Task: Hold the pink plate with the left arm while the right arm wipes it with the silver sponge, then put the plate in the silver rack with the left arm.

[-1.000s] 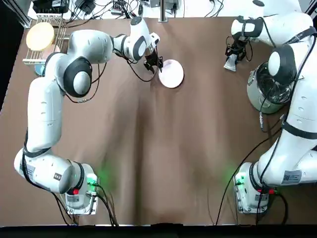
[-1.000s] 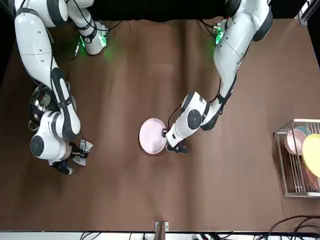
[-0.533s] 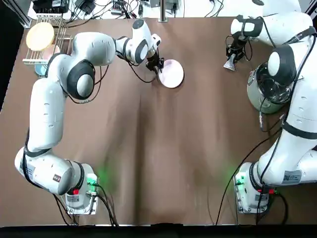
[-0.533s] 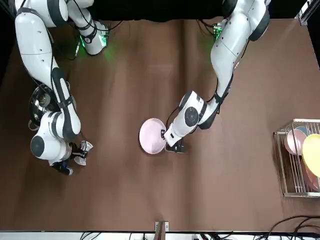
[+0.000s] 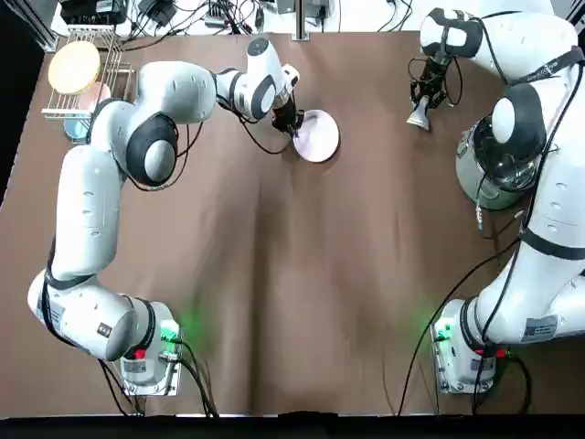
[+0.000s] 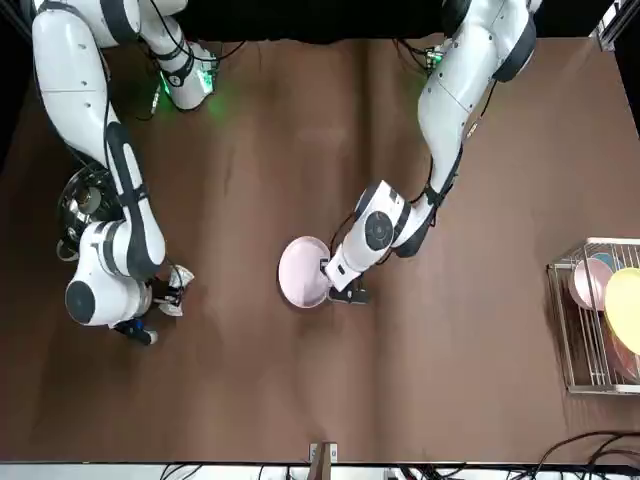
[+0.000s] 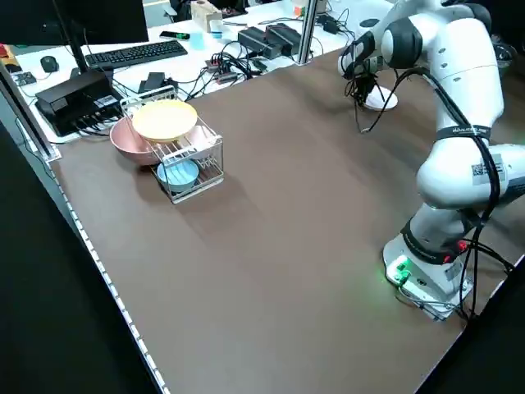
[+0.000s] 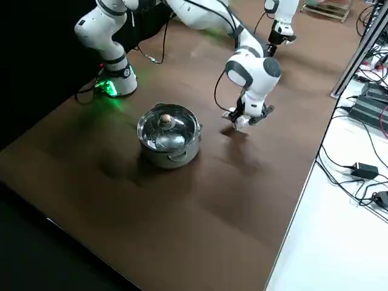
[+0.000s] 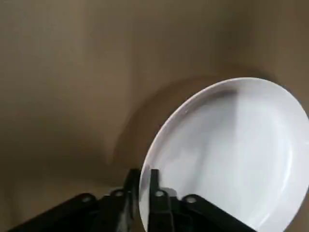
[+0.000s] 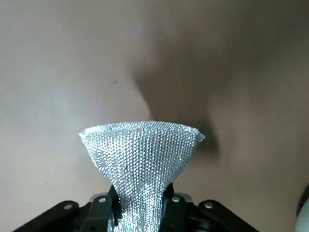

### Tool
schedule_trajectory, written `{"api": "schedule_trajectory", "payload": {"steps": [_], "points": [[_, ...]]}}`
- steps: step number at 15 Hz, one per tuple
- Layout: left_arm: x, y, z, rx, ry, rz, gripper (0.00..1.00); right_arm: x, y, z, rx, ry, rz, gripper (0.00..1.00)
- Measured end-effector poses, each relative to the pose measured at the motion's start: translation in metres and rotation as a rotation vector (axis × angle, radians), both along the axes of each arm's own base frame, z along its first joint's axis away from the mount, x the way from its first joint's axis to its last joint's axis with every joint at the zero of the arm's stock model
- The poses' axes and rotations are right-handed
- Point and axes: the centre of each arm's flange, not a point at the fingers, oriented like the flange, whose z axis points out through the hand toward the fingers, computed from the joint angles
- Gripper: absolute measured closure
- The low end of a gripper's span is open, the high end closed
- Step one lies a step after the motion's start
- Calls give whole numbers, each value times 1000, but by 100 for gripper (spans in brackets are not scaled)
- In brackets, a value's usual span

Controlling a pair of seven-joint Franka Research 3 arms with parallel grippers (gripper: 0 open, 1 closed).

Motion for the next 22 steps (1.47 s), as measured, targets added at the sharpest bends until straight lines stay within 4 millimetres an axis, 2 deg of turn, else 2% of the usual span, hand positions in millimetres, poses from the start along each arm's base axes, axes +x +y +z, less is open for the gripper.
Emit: {"api": "schedule_trajectory", "payload": {"steps": [1,3,8,13,16,19,20,22], "points": [[-1,-3,1,3,-8,-2,96,-1,13,6,0,-1,9,66],[-2,-6,2,11,-15,0,98,-7,47,15,4,10,26,67],[-1,-6,2,12,-18,2,98,-22,129,43,104,-1,49,67],[-1,-6,2,12,-18,2,98,-40,193,47,203,14,64,67],[-1,-6,2,12,-18,2,98,-50,237,51,233,-37,99,67],[-1,-6,2,12,-18,2,98,-56,276,41,262,-125,106,67],[-1,-6,2,13,-19,3,98,-59,294,27,272,-169,103,67],[0,-6,2,13,-19,3,98,-65,311,12,275,-195,111,67]]}}
